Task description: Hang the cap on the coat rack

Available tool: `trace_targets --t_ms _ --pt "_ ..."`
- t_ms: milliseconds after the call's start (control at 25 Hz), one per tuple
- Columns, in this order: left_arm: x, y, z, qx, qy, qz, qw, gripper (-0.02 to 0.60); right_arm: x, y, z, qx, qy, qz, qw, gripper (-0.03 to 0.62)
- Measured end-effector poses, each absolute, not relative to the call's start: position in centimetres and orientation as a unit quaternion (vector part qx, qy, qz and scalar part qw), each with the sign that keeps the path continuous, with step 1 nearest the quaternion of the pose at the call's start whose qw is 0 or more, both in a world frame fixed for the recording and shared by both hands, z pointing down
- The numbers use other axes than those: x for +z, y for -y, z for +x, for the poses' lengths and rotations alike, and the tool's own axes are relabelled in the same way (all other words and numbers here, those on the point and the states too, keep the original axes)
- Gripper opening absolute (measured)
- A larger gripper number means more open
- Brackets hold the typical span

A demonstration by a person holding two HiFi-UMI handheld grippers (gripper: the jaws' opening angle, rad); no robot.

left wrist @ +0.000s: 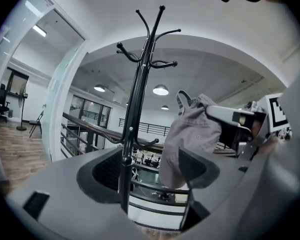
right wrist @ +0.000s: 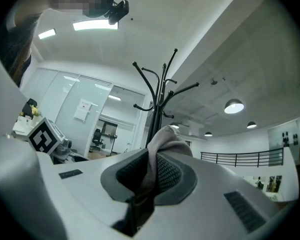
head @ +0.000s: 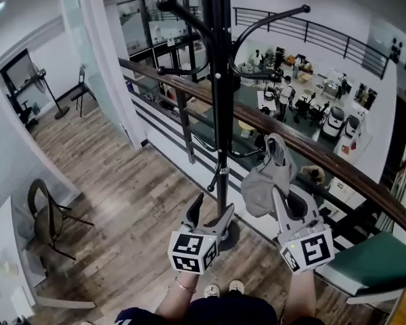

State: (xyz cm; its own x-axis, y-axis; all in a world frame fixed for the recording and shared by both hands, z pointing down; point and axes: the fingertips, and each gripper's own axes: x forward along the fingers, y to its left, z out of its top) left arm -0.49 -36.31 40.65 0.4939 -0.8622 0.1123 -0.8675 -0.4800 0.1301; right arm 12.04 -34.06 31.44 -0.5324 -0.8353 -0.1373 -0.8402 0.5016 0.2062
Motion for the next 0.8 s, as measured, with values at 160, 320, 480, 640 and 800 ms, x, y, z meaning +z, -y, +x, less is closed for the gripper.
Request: trace_targets --t_ms 160,320,480,640,800 --pt "39.1 37.5 0.0 0.008 0.501 0.862 0.078 0.337 28.9 34.9 11.6 0.155 -0.866 -0.474 0.022 0.038" --pt "37.7 38.3 0.1 0.002 0.502 0.863 0.063 0.337 26.3 34.5 11.1 0.187 -0.870 -0.454 0.050 0.038" --pt "36.6 38.9 -0.3 -0.013 0.506 0.861 0.059 0.337 24.5 34.4 10.8 0.223 -0.868 -0.440 0.061 0.040" --pt "35.5 39.5 -0.3 -0.026 0.507 0.860 0.054 0.337 23.5 34.5 10.9 0.242 -0.865 -0.435 0.070 0.040" --pt "34.7 39.9 -0.5 -0.032 0.514 0.856 0.047 0.337 21.8 34.3 10.9 0.261 -0.862 -0.424 0.092 0.040"
